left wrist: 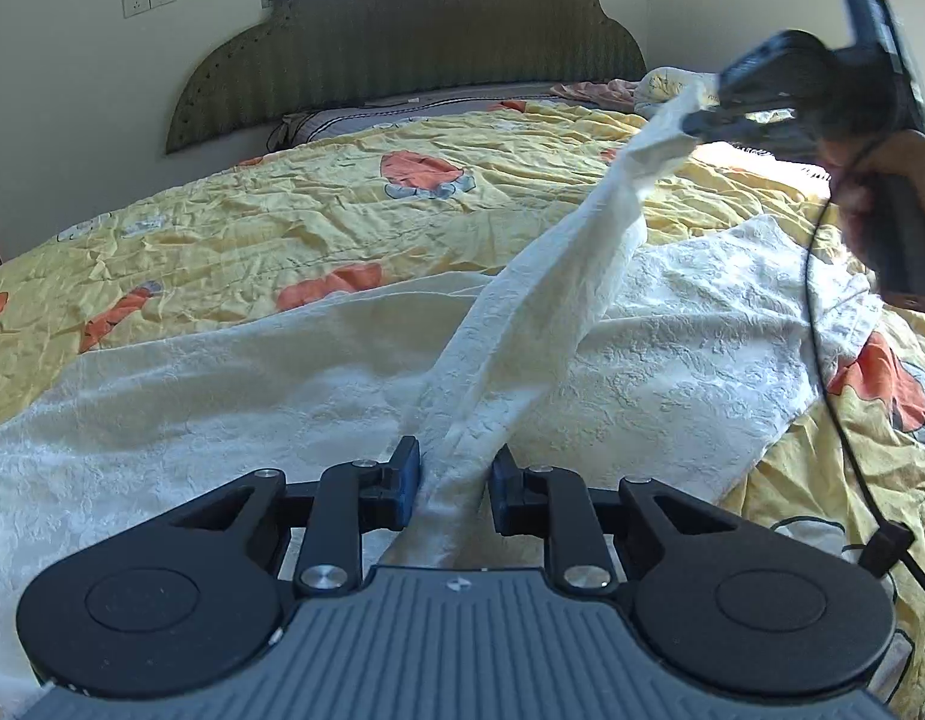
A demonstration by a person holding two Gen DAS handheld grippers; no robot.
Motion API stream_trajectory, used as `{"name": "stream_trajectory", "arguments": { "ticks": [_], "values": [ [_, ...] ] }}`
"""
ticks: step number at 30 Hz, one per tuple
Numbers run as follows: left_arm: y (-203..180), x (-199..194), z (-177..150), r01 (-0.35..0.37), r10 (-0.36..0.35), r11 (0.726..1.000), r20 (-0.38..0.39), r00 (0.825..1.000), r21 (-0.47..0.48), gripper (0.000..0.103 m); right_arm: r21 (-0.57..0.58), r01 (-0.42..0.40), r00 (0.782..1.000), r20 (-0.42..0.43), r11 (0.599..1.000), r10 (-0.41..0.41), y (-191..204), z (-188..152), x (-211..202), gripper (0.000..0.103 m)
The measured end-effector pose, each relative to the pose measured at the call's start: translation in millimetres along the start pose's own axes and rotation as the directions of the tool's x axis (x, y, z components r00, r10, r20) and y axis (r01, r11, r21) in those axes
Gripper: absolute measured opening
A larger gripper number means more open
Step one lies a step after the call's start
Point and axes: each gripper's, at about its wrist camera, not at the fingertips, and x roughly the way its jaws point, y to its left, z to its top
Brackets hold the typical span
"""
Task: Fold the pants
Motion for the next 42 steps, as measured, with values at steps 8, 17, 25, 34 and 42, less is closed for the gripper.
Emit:
{"name": "stream_trajectory", "arguments": {
  "ticks": [8,17,25,34,42],
  "values": [
    [-22,6,-3,-0.041,0.040,0.995,0.010,0.999,0.093,0.033,0.276,0.039,0.994,-0.107,0.960,-0.009,-97,-38,-29,0.011],
    [-39,11,-2,-0.095,0.089,0.976,0.041,0.995,0.194,0.034,0.394,-0.006,0.994,-0.098,0.919,0.048,-110,-36,6,0.025],
    [-44,-6,-2,-0.117,0.088,0.966,0.133,0.987,0.229,0.011,0.313,-0.124,0.992,0.009,0.941,0.128,-80,4,-20,0.005],
    [22,-55,73,-0.303,0.333,0.943,0.350,0.876,-0.140,0.012,0.140,-0.484,0.865,0.228,0.864,0.448,31,102,-32,0.005],
    [-41,-22,14,-0.143,0.112,0.965,0.145,0.983,0.219,0.016,0.300,-0.104,0.990,0.126,0.948,0.068,-83,21,-59,0.005]
  ]
}}
